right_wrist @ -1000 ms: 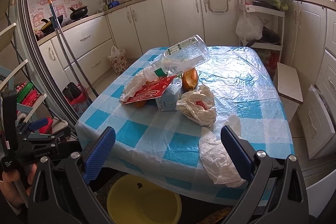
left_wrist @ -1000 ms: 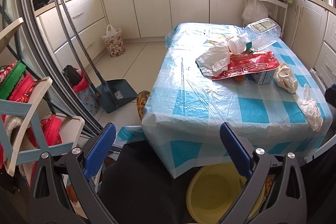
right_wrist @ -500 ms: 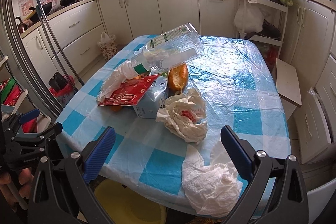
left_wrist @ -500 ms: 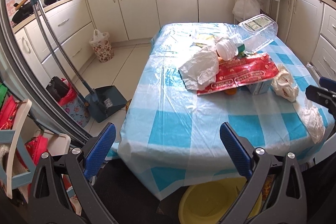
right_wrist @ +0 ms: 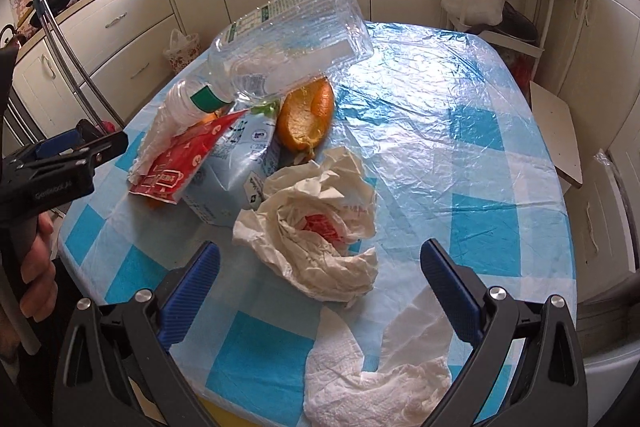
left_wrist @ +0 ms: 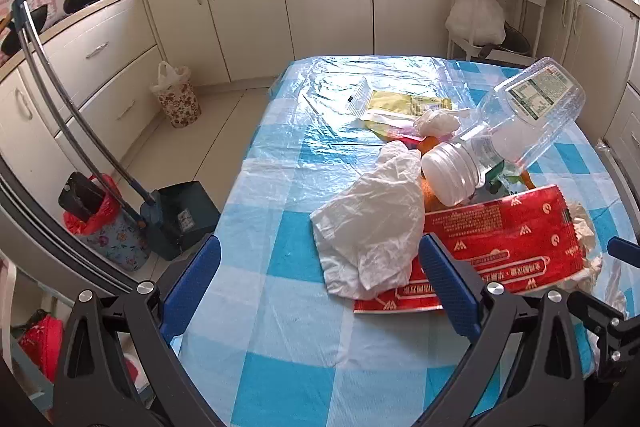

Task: Collect trash
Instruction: 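Grasp the crumpled white tissue with the right gripper while the left gripper grasps the red-and-white wrapper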

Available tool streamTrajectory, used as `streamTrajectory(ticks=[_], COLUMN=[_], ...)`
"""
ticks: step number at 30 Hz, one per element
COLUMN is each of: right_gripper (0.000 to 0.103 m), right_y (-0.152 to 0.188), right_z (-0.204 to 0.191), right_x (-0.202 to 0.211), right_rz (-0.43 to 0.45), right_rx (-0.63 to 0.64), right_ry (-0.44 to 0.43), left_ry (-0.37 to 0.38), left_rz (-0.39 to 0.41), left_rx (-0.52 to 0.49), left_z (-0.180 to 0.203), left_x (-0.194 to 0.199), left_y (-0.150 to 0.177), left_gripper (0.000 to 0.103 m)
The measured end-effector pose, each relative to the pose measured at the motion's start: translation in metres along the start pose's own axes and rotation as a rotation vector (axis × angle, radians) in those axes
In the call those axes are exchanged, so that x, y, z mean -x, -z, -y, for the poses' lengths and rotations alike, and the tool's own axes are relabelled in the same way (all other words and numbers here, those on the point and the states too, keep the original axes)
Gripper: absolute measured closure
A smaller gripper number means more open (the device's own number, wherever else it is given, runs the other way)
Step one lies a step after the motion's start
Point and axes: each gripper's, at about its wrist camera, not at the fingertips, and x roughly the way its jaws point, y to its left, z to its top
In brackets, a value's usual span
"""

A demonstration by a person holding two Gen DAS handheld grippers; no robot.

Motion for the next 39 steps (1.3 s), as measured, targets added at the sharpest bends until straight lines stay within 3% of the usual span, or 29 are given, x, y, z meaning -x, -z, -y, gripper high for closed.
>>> streamTrajectory(ticks=[7, 10, 12, 15, 17, 19, 26, 29, 31, 32, 33, 34, 35, 36, 39], right_gripper=[0.007, 0.007, 0.007, 0.007, 0.007, 0.010, 0.014, 0.014, 0.014, 0.014, 0.014, 0.016, 0.017, 0.021, 0.037], right_y=[-0.002, 0.000, 0.001, -0.002, -0.003, -0.004, -0.005, -0.007, -0.010, -0.010, -0.011, -0.012, -0.012, -0.011, -0.013], right_z=[0.016, 0.015, 0.016, 0.022, 0.027, 0.028, 0.026, 0.030, 0.032, 0.033, 0.033, 0.034, 0.035, 0.035, 0.041], right_x=[-0.018, -0.017, -0.014, -0.011, -0.011, -0.012, -0.014, -0.015, -0.016, -0.016, -0.016, -0.016, -0.016, -0.015, -0.015], right_rz=[-0.041, -0.043, -0.039, -0.019, -0.019, -0.027, -0.029, -0.028, -0.027, -0.026, -0.025, -0.023, -0.021, -0.019, -0.014], right_rx=[-0.034, -0.024, -0.027, -0.050, -0.078, -0.095, -0.109, -0.126, -0.128, -0.128, -0.129, -0.130, -0.132, -0.136, -0.159], right_ry=[-0.021, -0.019, -0.021, -0.026, -0.038, -0.055, -0.068, -0.081, -0.084, -0.085, -0.088, -0.091, -0.093, -0.099, -0.119], left_ry=[-0.002, 0.003, 0.053, 0.074, 0.049, 0.025, -0.103, -0.111, -0.101, -0.080, -0.065, -0.057, -0.049, -0.032, 0.007], left_rz=[-0.022, 0.000, 0.047, 0.154, 0.174, 0.182, 0.333, 0.400, 0.402, 0.397, 0.392, 0.380, 0.363, 0.347, 0.339], left_rx=[-0.040, -0.013, -0.011, -0.177, -0.351, -0.458, -0.659, -0.702, -0.733, -0.744, -0.760, -0.772, -0.781, -0.780, -0.740], left_z=[0.011, 0.001, -0.006, 0.008, 0.031, 0.049, 0.105, 0.118, 0.123, 0.124, 0.125, 0.125, 0.125, 0.125, 0.117], left_x=[-0.029, -0.017, 0.007, 0.039, 0.043, 0.041, 0.045, 0.044, 0.039, 0.037, 0.033, 0.030, 0.027, 0.025, 0.029], left_y=[-0.015, -0.012, -0.001, 0.029, 0.053, 0.067, 0.077, 0.073, 0.069, 0.068, 0.067, 0.067, 0.066, 0.064, 0.059], left_gripper=[0.007, 0.007, 0.007, 0.007, 0.007, 0.007, 0.008, 0.018, 0.042, 0.047, 0.062, 0.086, 0.095, 0.102, 0.102])
